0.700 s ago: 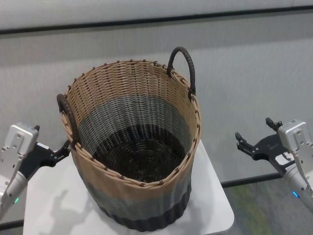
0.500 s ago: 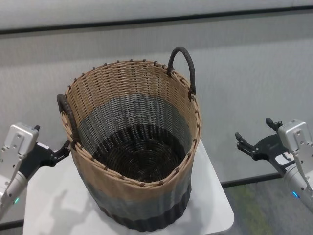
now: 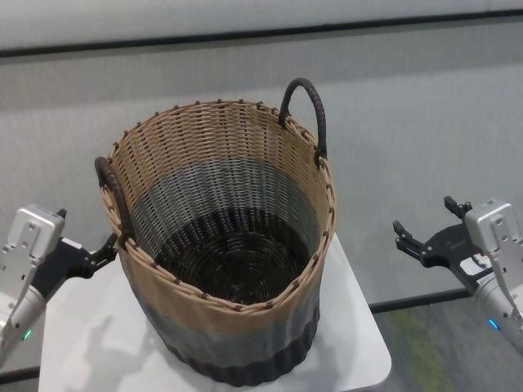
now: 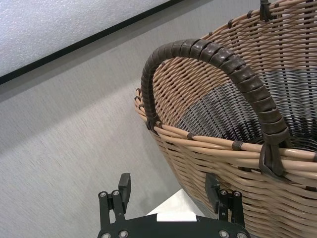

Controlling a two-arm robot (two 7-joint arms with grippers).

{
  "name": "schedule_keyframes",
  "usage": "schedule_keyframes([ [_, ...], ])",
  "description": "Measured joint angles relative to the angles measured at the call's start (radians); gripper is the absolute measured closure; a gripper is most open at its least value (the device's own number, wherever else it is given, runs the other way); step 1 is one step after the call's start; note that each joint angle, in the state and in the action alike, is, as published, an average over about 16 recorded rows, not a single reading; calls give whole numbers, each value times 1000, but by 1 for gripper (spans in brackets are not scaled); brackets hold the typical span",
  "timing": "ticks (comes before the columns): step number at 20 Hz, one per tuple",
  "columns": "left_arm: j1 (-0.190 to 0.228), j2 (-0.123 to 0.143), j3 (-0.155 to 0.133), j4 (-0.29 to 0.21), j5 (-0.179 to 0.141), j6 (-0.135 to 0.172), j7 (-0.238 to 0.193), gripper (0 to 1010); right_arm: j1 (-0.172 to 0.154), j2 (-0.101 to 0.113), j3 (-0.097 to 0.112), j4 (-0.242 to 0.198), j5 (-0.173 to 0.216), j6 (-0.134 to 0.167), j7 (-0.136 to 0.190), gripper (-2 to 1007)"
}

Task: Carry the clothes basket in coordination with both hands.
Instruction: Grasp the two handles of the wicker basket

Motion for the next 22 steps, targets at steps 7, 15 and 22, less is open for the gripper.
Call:
schedule_keyframes([
  [7,0,0,0,0,0,0,0,8,0,0,0,0,0,0,0,5],
  [15,0,0,0,0,0,0,0,8,0,0,0,0,0,0,0,5],
  [22,0,0,0,0,0,0,0,8,0,0,0,0,0,0,0,5],
])
